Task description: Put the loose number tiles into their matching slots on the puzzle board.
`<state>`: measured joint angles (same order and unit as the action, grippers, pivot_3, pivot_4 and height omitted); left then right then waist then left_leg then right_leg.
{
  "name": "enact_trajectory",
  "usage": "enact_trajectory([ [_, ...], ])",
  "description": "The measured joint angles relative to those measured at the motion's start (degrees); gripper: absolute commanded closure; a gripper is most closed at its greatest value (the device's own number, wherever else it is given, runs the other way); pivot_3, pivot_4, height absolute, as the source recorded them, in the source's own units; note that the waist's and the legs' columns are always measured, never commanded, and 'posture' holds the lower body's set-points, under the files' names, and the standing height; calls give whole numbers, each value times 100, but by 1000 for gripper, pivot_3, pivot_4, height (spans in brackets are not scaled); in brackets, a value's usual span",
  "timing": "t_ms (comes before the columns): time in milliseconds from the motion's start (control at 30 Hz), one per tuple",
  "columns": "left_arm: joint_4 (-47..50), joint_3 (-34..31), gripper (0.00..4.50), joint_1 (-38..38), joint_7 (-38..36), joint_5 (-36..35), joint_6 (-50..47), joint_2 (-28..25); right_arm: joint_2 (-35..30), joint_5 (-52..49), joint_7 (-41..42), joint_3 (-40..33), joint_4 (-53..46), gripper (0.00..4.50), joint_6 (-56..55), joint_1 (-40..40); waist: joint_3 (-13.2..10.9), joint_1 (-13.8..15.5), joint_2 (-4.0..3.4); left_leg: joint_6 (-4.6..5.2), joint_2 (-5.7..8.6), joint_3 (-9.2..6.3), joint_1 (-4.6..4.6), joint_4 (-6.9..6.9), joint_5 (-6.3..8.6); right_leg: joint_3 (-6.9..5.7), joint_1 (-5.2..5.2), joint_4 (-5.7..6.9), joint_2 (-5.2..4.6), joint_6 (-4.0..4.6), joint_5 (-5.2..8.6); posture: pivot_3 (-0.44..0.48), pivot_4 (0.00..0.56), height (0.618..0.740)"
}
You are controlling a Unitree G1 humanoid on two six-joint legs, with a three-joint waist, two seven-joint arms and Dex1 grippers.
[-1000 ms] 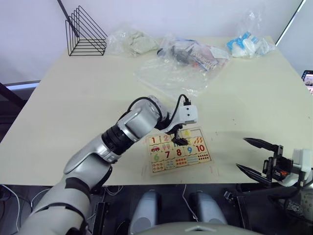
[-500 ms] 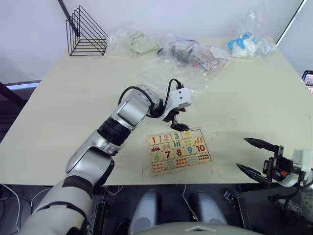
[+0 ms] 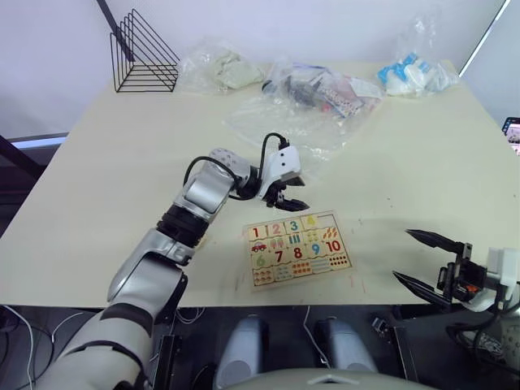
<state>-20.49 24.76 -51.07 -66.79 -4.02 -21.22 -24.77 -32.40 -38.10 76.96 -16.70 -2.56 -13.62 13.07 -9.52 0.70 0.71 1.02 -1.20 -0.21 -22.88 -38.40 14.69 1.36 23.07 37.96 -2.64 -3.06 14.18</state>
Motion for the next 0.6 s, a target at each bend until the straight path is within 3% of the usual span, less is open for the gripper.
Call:
enact_trajectory([
  [33, -94, 2, 3376, -3, -5, 56, 173, 20, 0, 0, 0, 0, 0, 0, 0, -1, 0, -1, 0, 0, 0, 0, 0, 0, 0, 0, 0, 0, 0, 0, 0, 0, 150, 740],
  [100, -267, 9, 4267, -5, -55, 148, 464, 42, -1, 0, 0, 0, 0, 0, 0, -1, 0, -2, 0, 0, 0, 0, 0, 0, 0, 0, 0, 0, 0, 0, 0, 0, 150, 740],
  [133, -342, 11, 4399, -5, -82, 182, 572, 45, -1, 0, 0, 0, 0, 0, 0, 0, 0, -2, 0, 0, 0, 0, 0, 0, 0, 0, 0, 0, 0, 0, 0, 0, 150, 740],
  [600, -834, 53, 4399, -5, -361, 513, 1218, 400, -19, -1, -3, -1, 1, 0, -11, 60, 0, -2, 0, 0, 1, -1, 0, 0, 0, -1, 0, 0, 0, 0, 0, 0, 150, 740],
])
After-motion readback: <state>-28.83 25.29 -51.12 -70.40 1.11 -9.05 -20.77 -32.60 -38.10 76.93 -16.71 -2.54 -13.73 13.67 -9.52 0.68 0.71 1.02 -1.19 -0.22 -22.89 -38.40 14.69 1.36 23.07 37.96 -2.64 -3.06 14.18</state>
